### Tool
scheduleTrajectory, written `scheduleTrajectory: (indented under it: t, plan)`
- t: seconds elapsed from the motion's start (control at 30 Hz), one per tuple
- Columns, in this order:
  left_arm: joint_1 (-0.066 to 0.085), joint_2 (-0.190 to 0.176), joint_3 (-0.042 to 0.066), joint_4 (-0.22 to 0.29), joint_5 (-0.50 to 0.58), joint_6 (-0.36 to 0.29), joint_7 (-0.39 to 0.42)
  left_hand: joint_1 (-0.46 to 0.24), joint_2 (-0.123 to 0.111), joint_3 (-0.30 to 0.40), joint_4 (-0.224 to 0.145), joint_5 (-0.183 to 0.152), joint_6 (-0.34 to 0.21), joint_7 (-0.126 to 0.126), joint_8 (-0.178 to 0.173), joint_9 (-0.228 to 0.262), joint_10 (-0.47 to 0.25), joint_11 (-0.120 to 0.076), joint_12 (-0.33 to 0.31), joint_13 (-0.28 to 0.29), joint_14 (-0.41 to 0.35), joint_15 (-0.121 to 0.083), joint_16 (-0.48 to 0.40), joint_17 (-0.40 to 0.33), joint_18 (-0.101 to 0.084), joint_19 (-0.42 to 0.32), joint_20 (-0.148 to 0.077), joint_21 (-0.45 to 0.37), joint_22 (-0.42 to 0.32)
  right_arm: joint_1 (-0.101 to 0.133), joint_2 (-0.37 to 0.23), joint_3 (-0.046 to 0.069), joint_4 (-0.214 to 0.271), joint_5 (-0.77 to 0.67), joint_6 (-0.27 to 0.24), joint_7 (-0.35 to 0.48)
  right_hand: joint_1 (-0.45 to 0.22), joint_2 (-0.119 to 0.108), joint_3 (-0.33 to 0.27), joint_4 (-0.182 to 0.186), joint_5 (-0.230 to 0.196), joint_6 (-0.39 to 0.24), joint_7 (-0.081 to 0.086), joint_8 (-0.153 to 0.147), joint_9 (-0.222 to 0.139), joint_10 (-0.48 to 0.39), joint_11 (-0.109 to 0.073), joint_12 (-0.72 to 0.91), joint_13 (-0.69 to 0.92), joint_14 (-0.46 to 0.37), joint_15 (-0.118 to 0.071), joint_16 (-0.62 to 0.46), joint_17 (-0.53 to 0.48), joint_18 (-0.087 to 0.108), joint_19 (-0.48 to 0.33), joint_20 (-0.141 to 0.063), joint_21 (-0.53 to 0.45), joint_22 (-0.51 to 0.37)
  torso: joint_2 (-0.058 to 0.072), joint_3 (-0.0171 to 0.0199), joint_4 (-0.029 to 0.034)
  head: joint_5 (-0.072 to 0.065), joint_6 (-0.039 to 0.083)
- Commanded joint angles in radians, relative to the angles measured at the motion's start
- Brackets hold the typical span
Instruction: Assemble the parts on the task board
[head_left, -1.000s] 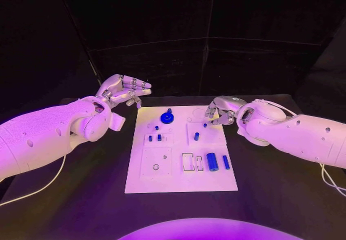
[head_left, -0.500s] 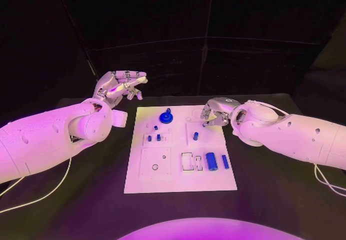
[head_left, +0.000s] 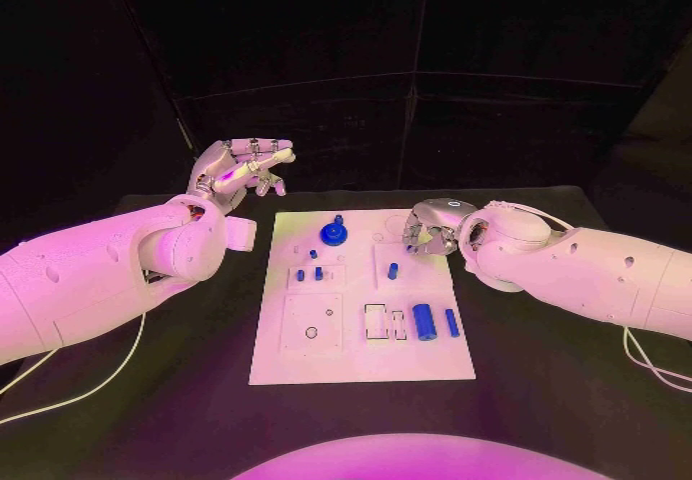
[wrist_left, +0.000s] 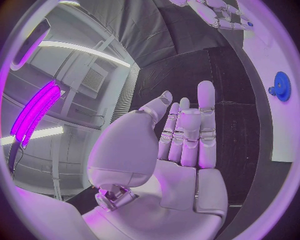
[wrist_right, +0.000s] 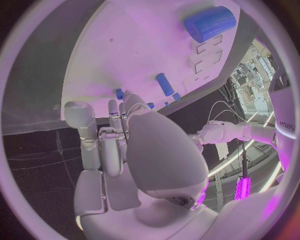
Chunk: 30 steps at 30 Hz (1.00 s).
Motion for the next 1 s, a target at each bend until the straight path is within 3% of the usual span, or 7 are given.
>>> scheduleTrajectory:
  t: [0.03,0.57,0.77,1.0]
  plan:
    - [0.001,0.001,0.001,0.0,0.012,0.01,0.014,-0.004,0.002,0.003,0.005,0.001,0.0,0.006,0.004,-0.001,-0.003,0.001,0.006,-0.001,-0.008,0.0,-0.003,-0.001,0.005,-0.006,-0.001,-0.005,-0.001,0.001,0.003,0.0,-0.001,-0.008,0.042,-0.012,0.001,-0.008,0.005,0.0,-0.007,0.007,0.001,-0.005,0.0,0.01,-0.001,-0.004,-0.001,0.106,0.002,0.002,0.263,-0.015,0.008,0.0,0.005,0.0,0.0,-0.0009,-0.0009,0.0,0.0]
    - [0.001,0.002,0.0,-0.008,0.012,0.012,-0.004,-0.004,0.002,0.003,0.005,0.001,-0.001,0.007,0.004,-0.001,-0.005,0.001,0.006,-0.001,-0.01,0.001,-0.005,-0.004,0.005,-0.006,-0.001,-0.006,-0.003,-0.008,0.014,0.0,-0.013,-0.012,0.046,-0.012,0.003,-0.012,0.058,-0.01,-0.016,0.028,0.0,-0.01,0.001,0.039,-0.004,-0.007,-0.023,0.106,-0.001,0.002,0.263,-0.027,0.032,-0.002,0.06,0.074,0.0,0.0,-0.0007,0.0,-0.002]
    - [0.001,0.003,-0.001,-0.011,0.012,0.013,-0.007,-0.003,0.003,0.004,0.006,0.001,-0.002,0.007,0.004,-0.001,-0.006,0.001,0.007,-0.001,-0.011,0.001,-0.007,-0.007,0.005,-0.007,-0.001,-0.008,-0.003,-0.015,0.018,0.0,-0.014,-0.026,0.04,-0.019,0.015,-0.004,0.135,-0.035,-0.097,0.06,-0.008,-0.008,0.003,0.074,-0.013,-0.005,-0.033,0.106,-0.009,0.002,0.263,-0.039,0.053,-0.009,0.118,0.151,0.0,-0.0001,-0.0016,0.0,-0.004]
    - [0.001,0.006,-0.001,-0.016,0.012,0.013,-0.01,-0.003,0.003,0.004,0.006,0.001,-0.002,0.007,0.004,-0.001,-0.006,0.001,0.007,-0.001,-0.011,0.001,-0.007,-0.007,0.005,-0.007,-0.001,-0.008,-0.003,-0.018,0.022,0.0,-0.014,-0.061,0.04,-0.041,-0.005,-0.014,0.201,-0.061,-0.134,0.086,-0.014,-0.008,0.004,0.102,-0.02,-0.008,-0.039,0.106,-0.014,0.002,0.263,-0.045,0.06,-0.013,0.146,0.189,0.0,0.0001,-0.0003,-0.002,-0.008]
